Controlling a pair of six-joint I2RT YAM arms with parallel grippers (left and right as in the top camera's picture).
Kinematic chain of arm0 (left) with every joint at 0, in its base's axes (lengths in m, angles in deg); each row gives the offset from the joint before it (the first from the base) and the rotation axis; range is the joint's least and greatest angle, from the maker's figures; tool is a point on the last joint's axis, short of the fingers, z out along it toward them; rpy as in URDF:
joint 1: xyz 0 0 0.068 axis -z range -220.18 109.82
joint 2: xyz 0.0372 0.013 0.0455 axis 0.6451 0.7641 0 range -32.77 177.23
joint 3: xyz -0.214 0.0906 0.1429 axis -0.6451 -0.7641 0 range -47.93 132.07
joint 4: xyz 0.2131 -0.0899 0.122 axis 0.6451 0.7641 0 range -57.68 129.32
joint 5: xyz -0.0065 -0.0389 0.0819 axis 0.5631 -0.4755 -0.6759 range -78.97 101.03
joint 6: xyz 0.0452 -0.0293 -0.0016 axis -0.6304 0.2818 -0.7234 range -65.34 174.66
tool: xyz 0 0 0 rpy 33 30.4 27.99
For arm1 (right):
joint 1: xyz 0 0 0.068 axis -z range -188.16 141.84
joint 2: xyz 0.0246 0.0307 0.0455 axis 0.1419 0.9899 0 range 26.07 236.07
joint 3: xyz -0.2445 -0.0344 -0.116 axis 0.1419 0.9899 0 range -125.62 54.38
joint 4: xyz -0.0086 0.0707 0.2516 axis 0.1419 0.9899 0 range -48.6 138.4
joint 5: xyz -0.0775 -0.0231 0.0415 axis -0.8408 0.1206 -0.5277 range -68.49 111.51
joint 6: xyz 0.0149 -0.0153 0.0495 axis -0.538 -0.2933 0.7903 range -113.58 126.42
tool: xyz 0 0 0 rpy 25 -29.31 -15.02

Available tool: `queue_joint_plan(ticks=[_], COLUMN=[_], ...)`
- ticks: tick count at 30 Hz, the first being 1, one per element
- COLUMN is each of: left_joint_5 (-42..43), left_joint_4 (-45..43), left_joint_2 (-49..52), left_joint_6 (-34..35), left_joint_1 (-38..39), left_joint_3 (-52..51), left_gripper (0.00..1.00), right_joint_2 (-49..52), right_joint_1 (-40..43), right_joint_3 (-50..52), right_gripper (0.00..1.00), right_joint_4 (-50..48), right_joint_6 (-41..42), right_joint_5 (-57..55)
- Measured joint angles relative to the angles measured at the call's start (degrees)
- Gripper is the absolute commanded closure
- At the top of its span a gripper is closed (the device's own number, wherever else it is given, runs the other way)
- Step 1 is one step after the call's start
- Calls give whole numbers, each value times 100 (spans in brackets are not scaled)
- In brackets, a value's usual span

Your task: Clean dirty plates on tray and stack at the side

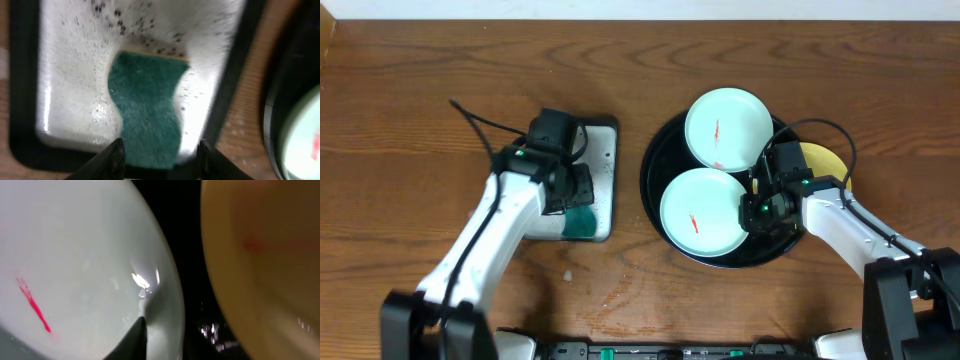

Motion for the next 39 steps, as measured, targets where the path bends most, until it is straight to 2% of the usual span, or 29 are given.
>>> queue_joint_plan(ticks=[2, 5, 7, 11, 12, 16, 25, 26, 28, 29, 30, 32, 35, 39], left_joint_5=[-42, -87, -85, -87, -90, -87, -85, -85, -85, -83, -81, -81, -85, -85], left_joint_4=[-105, -212, -282, -387, -389, -409, 127, 170, 208, 221, 247, 271, 208, -354], left_joint_2=[332, 828, 1121, 1449, 1456, 1453, 1281, 1180, 916, 772, 616, 411, 339, 450], left_joint_6=[83, 151, 197, 280, 291, 293, -79, -96, -116, -136, -186, -129, 35, 251], left_joint_1=[0, 0, 0, 0, 0, 0, 0, 0, 0, 0, 0, 0, 0, 0], left_joint_3=[-37, -39, -39, -42, -42, -42, 155, 155, 157, 157, 166, 173, 149, -175], left_gripper=[50, 50, 56, 81, 92, 92, 93, 92, 73, 59, 52, 45, 43, 42], right_joint_2=[9, 17, 17, 15, 13, 7, 13, 13, 11, 0, -9, -22, -28, -37], right_joint_1=[0, -11, -52, -101, -101, -101, -101, -101, -101, -101, -101, -101, -101, -101], right_joint_3=[0, 2, 0, -9, -9, -9, 28, 50, 98, 120, 140, 162, 173, 195], right_gripper=[91, 79, 72, 62, 60, 50, 53, 53, 53, 53, 53, 53, 52, 51], right_joint_4=[-20, -11, 2, -44, -61, -238, -640, -726, -831, -868, -892, -916, -942, -1043], right_joint_6=[17, 157, 321, 597, 629, 431, -219, -243, -267, -269, -275, -286, -286, -286], right_joint_5=[-24, -46, -44, -22, -15, -4, -109, -127, -146, -149, -151, -153, -151, -149])
